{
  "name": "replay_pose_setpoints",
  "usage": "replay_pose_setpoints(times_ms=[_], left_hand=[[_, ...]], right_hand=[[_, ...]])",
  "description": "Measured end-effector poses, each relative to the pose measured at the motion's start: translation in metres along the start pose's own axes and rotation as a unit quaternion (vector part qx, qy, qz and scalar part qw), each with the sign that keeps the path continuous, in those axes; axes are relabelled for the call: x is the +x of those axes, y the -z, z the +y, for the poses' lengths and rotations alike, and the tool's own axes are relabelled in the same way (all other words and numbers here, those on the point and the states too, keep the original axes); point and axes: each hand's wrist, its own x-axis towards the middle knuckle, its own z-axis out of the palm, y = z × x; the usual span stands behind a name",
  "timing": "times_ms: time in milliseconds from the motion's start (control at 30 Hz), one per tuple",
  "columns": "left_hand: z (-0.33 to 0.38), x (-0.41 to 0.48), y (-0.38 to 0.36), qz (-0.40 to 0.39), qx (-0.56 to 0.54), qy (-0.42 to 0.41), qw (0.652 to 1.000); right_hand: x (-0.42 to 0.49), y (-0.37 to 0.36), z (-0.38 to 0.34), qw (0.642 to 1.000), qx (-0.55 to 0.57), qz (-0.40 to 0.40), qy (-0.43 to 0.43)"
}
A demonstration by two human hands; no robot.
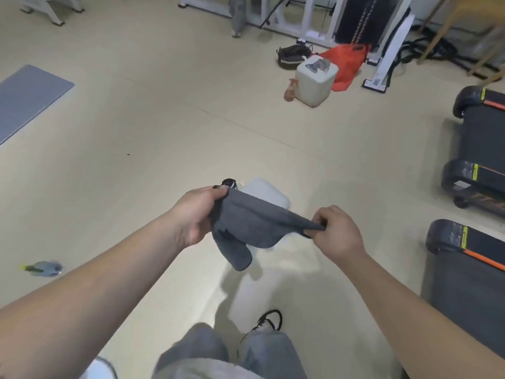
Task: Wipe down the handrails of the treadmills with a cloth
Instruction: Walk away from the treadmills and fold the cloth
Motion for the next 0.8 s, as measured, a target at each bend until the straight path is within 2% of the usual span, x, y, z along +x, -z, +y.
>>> replay_pose_setpoints(times_ms=[167, 267, 400, 467, 533, 600, 700, 800], left_hand=[[0.020, 0.085, -0.018, 0.034, 0.175, -0.085, 0.980], [0.024, 0.131, -0.021, 0.010, 0.281, -0.149, 0.948], [0.019, 0.203, -0.019, -0.029, 0.413, -0.212, 0.885], [0.005, 0.252, -0.015, -0.035, 0.472, -0.268, 0.839], [-0.020, 0.303, -0.012, 0.008, 0.544, -0.333, 0.770], [-0.045, 0.353, -0.010, 0.059, 0.561, -0.389, 0.728], [-0.077, 0.414, -0.007, 0.107, 0.524, -0.433, 0.725], [-0.105, 0.463, -0.007, 0.126, 0.461, -0.436, 0.763]], right_hand=[[0.085, -0.002, 0.024, 0.999, 0.029, 0.033, -0.020], [0.127, -0.027, 0.034, 0.995, -0.033, 0.092, 0.006], [0.189, -0.076, 0.047, 0.979, 0.102, 0.174, -0.027], [0.216, -0.107, 0.053, 0.963, 0.170, 0.203, -0.045], [0.240, -0.146, 0.064, 0.937, 0.260, 0.226, -0.063], [0.264, -0.186, 0.079, 0.904, 0.334, 0.258, -0.067], [0.301, -0.241, 0.109, 0.873, 0.377, 0.303, -0.066], [0.333, -0.286, 0.135, 0.887, 0.331, 0.317, -0.051]])
